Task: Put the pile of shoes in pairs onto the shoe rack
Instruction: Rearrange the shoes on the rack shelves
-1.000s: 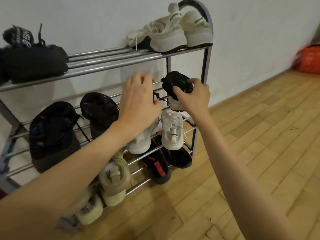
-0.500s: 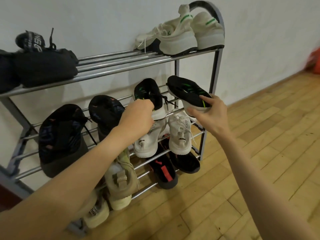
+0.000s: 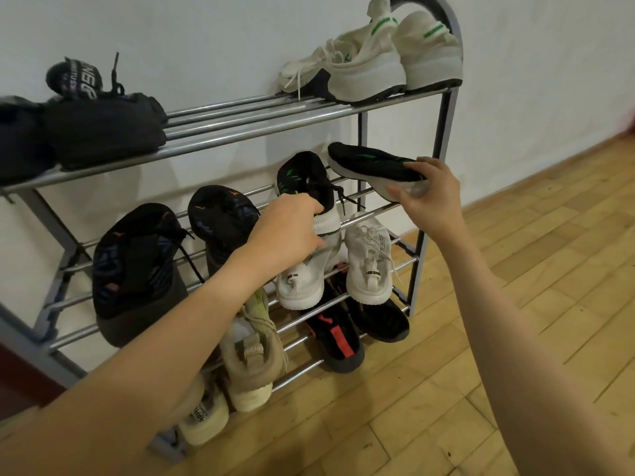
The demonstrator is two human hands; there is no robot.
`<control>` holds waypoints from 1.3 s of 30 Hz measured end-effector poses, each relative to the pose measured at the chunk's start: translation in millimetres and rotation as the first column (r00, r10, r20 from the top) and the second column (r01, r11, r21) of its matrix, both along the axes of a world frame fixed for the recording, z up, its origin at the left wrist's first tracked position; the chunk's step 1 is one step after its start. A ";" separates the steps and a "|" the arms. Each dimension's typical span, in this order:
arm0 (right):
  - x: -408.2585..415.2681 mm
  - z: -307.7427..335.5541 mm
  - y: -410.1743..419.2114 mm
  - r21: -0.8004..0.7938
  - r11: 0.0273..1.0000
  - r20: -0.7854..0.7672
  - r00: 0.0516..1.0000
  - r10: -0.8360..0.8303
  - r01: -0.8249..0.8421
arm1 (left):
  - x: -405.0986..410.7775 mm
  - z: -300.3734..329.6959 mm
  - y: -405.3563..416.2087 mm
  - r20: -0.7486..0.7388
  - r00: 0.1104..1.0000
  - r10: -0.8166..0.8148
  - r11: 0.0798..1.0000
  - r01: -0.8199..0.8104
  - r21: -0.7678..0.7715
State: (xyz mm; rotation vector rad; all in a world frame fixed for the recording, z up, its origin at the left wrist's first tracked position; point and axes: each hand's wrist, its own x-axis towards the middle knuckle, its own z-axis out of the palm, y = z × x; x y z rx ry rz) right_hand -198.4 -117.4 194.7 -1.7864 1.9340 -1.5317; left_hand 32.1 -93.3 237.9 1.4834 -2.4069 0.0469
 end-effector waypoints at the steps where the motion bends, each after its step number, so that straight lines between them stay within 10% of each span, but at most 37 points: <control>1: -1.1 -2.4 0.6 -0.012 1.000 -0.023 1.000 -0.020 0.019 | -0.6 -0.1 0.4 -0.008 1.000 -0.008 1.000 0.009 0.002; 14: -21.7 -10.3 21.5 0.055 0.982 -0.018 0.983 0.184 -0.183 | -43.6 -10.6 19.6 -0.097 0.995 0.029 0.965 -0.053 -0.256; 39: -16.7 -36.5 6.2 -0.047 0.998 -0.067 0.997 0.043 -0.046 | -92.4 -26.3 2.4 -0.040 0.996 -0.073 0.953 0.058 -0.298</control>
